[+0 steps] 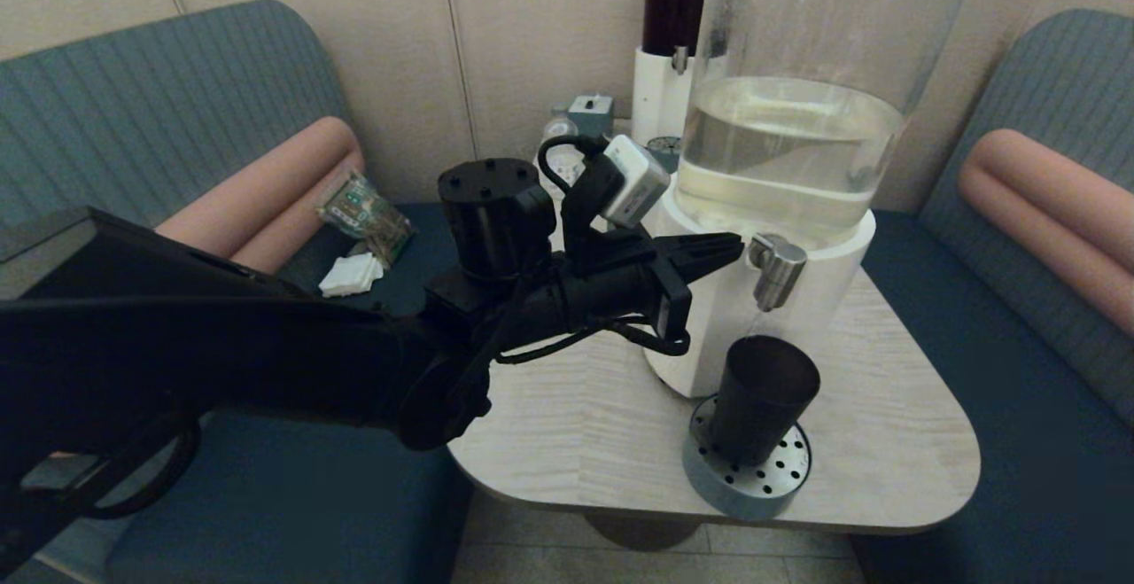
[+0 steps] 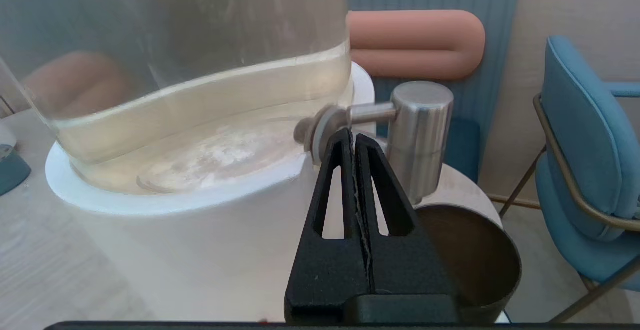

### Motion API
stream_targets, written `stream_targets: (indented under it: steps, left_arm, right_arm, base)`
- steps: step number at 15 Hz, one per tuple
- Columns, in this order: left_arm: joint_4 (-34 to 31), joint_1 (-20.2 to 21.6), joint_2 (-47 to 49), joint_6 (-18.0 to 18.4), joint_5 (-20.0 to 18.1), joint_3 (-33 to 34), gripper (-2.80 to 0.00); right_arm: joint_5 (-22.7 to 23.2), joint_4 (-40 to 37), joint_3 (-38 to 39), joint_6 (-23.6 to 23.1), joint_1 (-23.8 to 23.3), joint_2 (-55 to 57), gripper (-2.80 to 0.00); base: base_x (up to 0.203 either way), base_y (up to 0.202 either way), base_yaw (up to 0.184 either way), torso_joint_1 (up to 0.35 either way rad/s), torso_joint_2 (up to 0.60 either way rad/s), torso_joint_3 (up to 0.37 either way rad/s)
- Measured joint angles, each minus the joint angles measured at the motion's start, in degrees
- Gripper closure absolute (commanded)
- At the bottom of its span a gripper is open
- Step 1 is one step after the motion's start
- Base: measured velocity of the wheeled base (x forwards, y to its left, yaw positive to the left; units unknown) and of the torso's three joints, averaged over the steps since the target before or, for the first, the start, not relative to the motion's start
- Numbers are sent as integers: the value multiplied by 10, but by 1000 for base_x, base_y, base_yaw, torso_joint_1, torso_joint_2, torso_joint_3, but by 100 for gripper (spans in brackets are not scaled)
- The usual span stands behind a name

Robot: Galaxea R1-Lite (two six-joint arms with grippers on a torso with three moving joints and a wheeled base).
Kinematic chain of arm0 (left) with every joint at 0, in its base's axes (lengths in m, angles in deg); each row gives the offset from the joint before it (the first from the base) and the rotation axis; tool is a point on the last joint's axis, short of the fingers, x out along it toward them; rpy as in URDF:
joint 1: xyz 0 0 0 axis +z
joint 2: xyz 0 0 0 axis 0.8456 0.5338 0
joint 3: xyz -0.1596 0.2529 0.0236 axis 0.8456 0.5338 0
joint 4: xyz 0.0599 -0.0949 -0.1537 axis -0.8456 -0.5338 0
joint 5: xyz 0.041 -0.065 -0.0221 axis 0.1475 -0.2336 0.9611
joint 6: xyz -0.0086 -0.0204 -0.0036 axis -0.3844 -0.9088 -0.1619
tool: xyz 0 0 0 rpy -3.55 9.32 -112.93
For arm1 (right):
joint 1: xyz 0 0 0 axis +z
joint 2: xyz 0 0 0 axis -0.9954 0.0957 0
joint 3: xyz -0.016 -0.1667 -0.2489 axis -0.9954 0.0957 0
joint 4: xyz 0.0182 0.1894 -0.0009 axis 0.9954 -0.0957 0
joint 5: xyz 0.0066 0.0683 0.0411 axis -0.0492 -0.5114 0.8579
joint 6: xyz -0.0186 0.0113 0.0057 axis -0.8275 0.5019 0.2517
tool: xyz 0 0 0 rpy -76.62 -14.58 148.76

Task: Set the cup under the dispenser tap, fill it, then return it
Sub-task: Turn off the faucet

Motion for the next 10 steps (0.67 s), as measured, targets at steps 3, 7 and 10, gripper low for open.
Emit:
stream_targets:
  steps: [3, 7, 10]
  left_arm:
    - [-2, -4, 4, 0, 0, -10, 0]
    - [-4, -10, 9, -1, 0, -18, 0]
    - [-4, -11, 15, -1, 0, -24, 0]
  right_arm:
    - [0, 0, 0, 0, 0, 0, 0]
    - [0, 0, 0, 0, 0, 0, 0]
    - [0, 0, 0, 0, 0, 0, 0]
  base:
    - [0, 0, 0, 0, 0, 0]
    - [0, 0, 0, 0, 0, 0]
    - [0, 0, 0, 0, 0, 0]
